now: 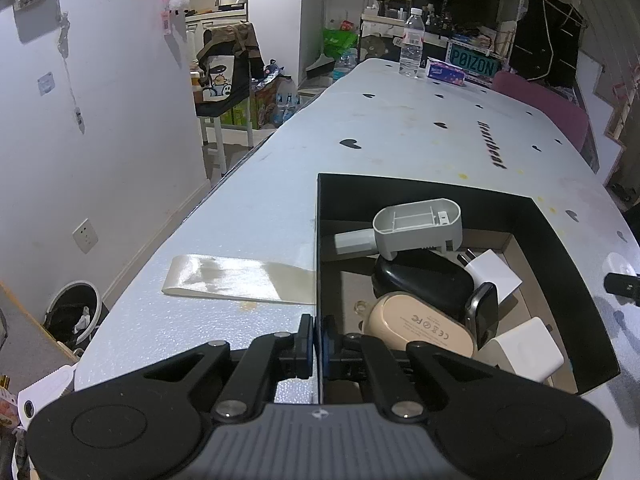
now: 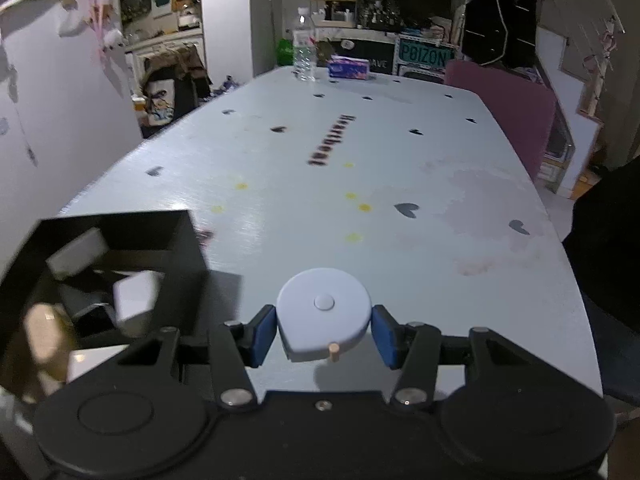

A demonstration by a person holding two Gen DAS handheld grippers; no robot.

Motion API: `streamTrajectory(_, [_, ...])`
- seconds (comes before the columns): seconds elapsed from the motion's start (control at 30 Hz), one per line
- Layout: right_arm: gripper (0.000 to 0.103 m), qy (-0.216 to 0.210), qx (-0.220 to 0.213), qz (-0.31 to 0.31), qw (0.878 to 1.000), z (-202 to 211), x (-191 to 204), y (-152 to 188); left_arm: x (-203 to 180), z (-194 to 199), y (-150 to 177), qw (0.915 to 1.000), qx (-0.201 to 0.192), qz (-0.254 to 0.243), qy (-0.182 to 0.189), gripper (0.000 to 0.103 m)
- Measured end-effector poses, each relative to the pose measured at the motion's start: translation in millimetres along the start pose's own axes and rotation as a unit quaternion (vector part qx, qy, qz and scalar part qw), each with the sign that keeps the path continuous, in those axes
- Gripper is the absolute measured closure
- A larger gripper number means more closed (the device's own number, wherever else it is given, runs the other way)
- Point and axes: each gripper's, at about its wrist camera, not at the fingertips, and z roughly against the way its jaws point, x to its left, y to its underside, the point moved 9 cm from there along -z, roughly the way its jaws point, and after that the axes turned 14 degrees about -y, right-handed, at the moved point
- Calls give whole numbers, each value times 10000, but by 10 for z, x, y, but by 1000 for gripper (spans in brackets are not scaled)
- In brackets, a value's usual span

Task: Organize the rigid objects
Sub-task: 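Carry the white tape measure into the box and open the right gripper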

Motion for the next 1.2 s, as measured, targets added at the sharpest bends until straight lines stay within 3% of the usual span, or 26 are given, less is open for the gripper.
streamTrajectory(0.5, [50,-1060,-132,433,9933,339,876,-249,-12,3,8,9997,42,191,-124,100])
streamTrajectory(0.7, [50,-1386,249,80,9900,93,1047,-381,-7,2,9,9996,41,244,-112,100])
streamTrajectory(0.9, [50,-1323,732,-518,9872,-394,1063,-444,-10,6,12,9997,25,249,-67,99])
streamTrajectory(1.1, [49,-905,744,-796,9899,-640,974,-460,-13,7,18,9997,19,256,-28,99])
streamTrajectory(1.2, [41,-939,808,-783,9892,-656,1000,-429,-16,10,18,9997,17,258,-13,98])
